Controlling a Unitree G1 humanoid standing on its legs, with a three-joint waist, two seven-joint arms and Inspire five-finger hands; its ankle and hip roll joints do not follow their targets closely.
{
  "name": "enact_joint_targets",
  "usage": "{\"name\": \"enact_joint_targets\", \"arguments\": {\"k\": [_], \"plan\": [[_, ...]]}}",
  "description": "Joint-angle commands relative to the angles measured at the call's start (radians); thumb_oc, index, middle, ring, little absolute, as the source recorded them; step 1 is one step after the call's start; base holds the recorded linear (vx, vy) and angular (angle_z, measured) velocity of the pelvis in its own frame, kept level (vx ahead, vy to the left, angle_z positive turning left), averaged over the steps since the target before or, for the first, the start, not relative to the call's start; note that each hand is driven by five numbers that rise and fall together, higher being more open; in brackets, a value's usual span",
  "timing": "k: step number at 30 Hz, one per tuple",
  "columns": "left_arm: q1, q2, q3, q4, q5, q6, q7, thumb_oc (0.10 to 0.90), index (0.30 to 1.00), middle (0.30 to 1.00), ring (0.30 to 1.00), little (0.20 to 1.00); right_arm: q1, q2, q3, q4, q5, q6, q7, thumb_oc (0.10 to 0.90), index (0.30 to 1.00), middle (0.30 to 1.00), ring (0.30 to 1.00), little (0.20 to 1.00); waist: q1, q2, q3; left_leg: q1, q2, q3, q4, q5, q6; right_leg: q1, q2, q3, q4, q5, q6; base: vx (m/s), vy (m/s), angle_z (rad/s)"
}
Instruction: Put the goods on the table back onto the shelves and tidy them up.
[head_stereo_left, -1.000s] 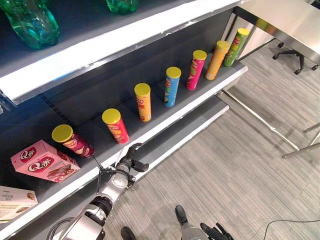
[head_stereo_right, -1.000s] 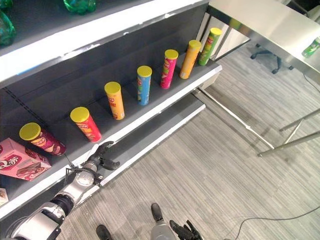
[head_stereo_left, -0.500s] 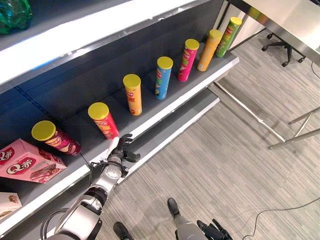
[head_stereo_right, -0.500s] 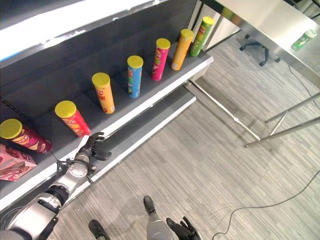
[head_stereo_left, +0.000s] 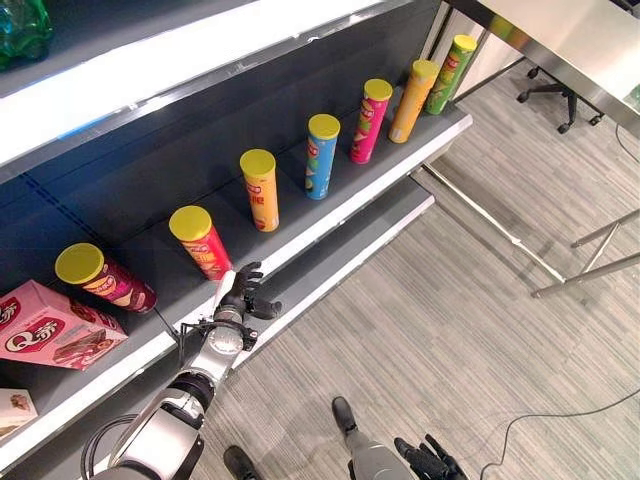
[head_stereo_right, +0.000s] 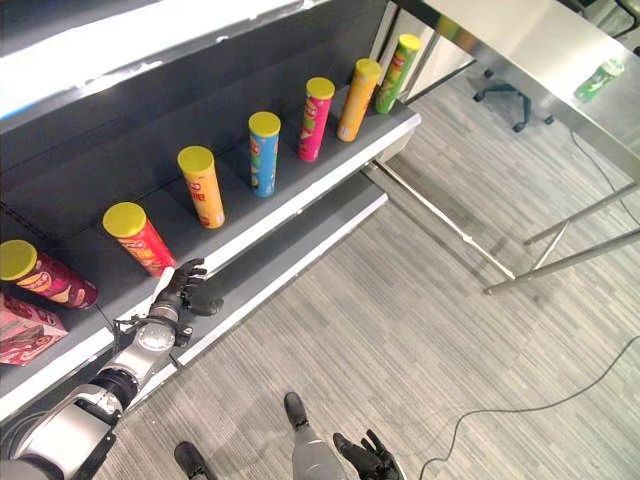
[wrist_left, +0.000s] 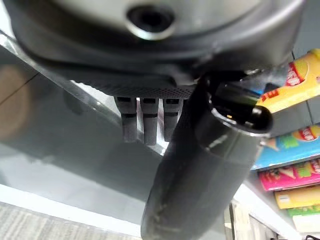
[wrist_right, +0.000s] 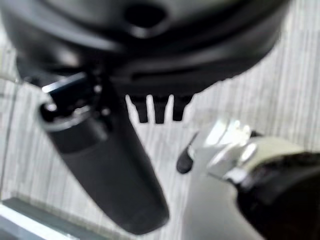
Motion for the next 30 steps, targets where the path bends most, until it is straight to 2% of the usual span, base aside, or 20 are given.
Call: {"name": "enact_joint_targets", "arguments": {"k": [1,4,9,15,23,30], "plan": [[-0.082,0.006,0.096,-0.097,-0.034,-0.096,0.018,0.8,0.9,0.9,0.9,0.9,0.034,-0.042,-0.031,-0.025,-0.022,-0.024,-0.015,0.8,0.9,0.9,0.9,0.9,0.009,0.024,-0.033,0.041,0.029,-0.075,0.003,-0.059,-0.045,-0.01,0.058,-0.052,0.004,-0.006,0.004,0.04,0.014,0.03],[-0.024,-0.038,0.087,-0.144,-0.049,-0.091,-0.014,0.8,0.9,0.9,0.9,0.9,0.036,-0.05,-0.049,-0.027,-0.046,-0.01,-0.018,0.8,0.9,0.9,0.9,0.9,0.02,0.038,-0.046,0.064,0.025,-0.079,0.003,-0.067,-0.041,0.018,0.055,-0.056,0.004,-0.017,0.001,0.04,0.026,0.05],[0.025,-0.067,0.083,-0.201,-0.076,-0.088,-0.046,0.8,0.9,0.9,0.9,0.9,0.038,-0.054,-0.059,-0.024,-0.071,0.002,-0.024,0.8,0.9,0.9,0.9,0.9,0.034,0.053,-0.055,0.078,0.019,-0.093,0.003,-0.071,-0.037,0.039,0.054,-0.065,0.004,-0.026,-0.002,0.01,0.008,0.03],[0.042,-0.059,0.096,-0.234,-0.077,-0.091,-0.044,0.8,0.9,0.9,0.9,0.9,0.04,-0.055,-0.071,-0.019,-0.076,0.006,-0.022,0.8,0.9,0.9,0.9,0.9,0.037,0.065,-0.061,0.095,0.014,-0.105,0.003,-0.077,-0.036,0.065,0.051,-0.07,0.004,-0.034,-0.003,0.01,0.008,0.06],[0.005,-0.013,0.098,-0.153,-0.017,-0.078,-0.03,0.8,0.9,0.9,0.9,0.9,0.054,-0.065,-0.068,-0.019,-0.081,-0.001,-0.018,0.8,0.9,0.9,0.9,0.9,0.033,0.065,-0.07,0.095,0.011,-0.11,0.003,-0.081,-0.037,0.071,0.05,-0.075,0.004,-0.032,0.001,0.0,0.001,0.02],[-0.071,0.009,0.084,-0.006,0.002,-0.066,-0.016,0.8,0.9,0.9,0.9,0.9,0.07,-0.083,-0.051,-0.035,-0.079,-0.014,-0.013,0.8,0.9,0.9,0.9,0.9,0.016,0.063,-0.082,0.09,0.016,-0.103,0.003,-0.084,-0.041,0.063,0.052,-0.067,0.004,-0.031,0.005,0.0,0.0,0.0]]}}
